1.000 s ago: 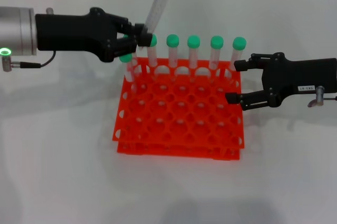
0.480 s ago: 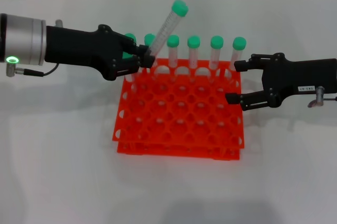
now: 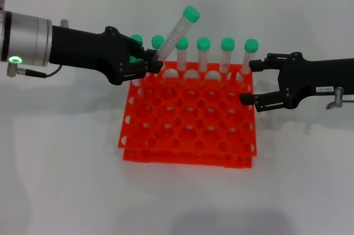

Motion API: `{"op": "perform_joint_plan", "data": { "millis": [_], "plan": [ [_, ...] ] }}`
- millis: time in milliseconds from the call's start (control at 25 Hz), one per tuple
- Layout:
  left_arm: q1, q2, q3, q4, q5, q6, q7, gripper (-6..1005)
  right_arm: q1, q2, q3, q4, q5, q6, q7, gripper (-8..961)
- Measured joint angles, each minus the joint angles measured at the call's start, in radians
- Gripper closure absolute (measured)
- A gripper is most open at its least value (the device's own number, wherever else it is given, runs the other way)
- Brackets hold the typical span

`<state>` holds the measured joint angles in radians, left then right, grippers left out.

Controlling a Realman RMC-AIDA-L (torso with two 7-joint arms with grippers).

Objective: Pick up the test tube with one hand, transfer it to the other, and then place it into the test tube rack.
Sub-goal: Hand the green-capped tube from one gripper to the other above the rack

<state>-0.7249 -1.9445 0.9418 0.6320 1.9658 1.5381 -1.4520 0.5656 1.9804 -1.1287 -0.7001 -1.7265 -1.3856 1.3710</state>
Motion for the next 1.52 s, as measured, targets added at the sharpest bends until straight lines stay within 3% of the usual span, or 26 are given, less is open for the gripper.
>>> {"op": "perform_joint_plan", "data": {
  "millis": [600, 1000, 1520],
  "plan": [
    [-0.022, -0.010, 0.000, 0.000, 0.040, -0.016, 0.001, 731, 0.044, -0.011, 0.088, 0.003, 0.004, 0.003, 0.170, 85],
    [-0.021, -0.015, 0.000, 0.000, 0.040, -0.017, 0.007, 723, 0.046, -0.011, 0.092, 0.003, 0.119, -0.068, 0.239, 85],
    [-0.024, -0.027, 0.000, 0.009, 0.035, -0.024, 0.020, 712, 0.068, 0.040, 0.083, 0.141, 0.317, -0.083, 0.172, 84]
  ]
}}
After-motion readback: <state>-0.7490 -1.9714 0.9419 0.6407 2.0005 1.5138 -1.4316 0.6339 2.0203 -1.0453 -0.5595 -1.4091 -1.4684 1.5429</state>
